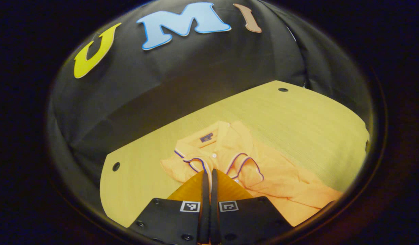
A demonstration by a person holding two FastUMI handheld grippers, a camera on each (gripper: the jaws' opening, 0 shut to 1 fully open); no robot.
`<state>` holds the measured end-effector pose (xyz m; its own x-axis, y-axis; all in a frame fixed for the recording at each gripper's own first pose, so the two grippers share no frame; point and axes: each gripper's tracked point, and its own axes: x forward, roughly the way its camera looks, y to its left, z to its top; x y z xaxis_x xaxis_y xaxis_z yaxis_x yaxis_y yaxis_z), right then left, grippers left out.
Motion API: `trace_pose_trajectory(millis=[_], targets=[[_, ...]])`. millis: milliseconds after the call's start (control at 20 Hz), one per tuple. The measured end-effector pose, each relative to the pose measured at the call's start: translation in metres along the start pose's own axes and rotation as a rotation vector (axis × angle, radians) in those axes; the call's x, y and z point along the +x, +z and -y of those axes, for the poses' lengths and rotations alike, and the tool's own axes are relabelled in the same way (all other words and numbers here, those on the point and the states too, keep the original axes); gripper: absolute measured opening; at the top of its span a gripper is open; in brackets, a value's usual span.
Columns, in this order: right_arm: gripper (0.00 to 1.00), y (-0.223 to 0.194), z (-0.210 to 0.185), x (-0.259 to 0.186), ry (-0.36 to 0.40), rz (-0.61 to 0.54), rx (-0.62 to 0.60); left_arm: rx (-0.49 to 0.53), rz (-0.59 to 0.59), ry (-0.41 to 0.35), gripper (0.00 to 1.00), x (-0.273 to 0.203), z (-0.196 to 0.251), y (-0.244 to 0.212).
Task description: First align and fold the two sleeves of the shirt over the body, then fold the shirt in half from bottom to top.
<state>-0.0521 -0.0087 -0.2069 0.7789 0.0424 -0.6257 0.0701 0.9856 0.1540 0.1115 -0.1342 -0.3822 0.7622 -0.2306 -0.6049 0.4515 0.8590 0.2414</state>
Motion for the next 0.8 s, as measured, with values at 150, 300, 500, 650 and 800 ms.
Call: trace_pose_trajectory(millis=[150,300,500,650,800], targets=[[0.42,-0.003,0.014,-0.005,-0.025,-0.006,0.017,-0.002,-0.057,-0.023,0.07,0.011,0.016,-0.021],[0.42,-0.009,0.024,-0.007,-0.038,-0.019,0.034,-0.034,-0.091,-0.035,0.07,0.014,0.02,-0.033],[0.42,-0.014,0.025,-0.004,-0.031,-0.035,0.047,-0.072,-0.105,-0.058,0.28,0.012,0.02,-0.037],[0.42,-0.014,0.021,-0.001,-0.011,-0.04,0.036,-0.099,-0.091,-0.042,0.72,0.0,0.01,-0.034],[0.39,-0.014,0.015,0.002,0.013,-0.041,0.023,-0.145,-0.052,-0.017,0.98,-0.024,-0.006,-0.021]])
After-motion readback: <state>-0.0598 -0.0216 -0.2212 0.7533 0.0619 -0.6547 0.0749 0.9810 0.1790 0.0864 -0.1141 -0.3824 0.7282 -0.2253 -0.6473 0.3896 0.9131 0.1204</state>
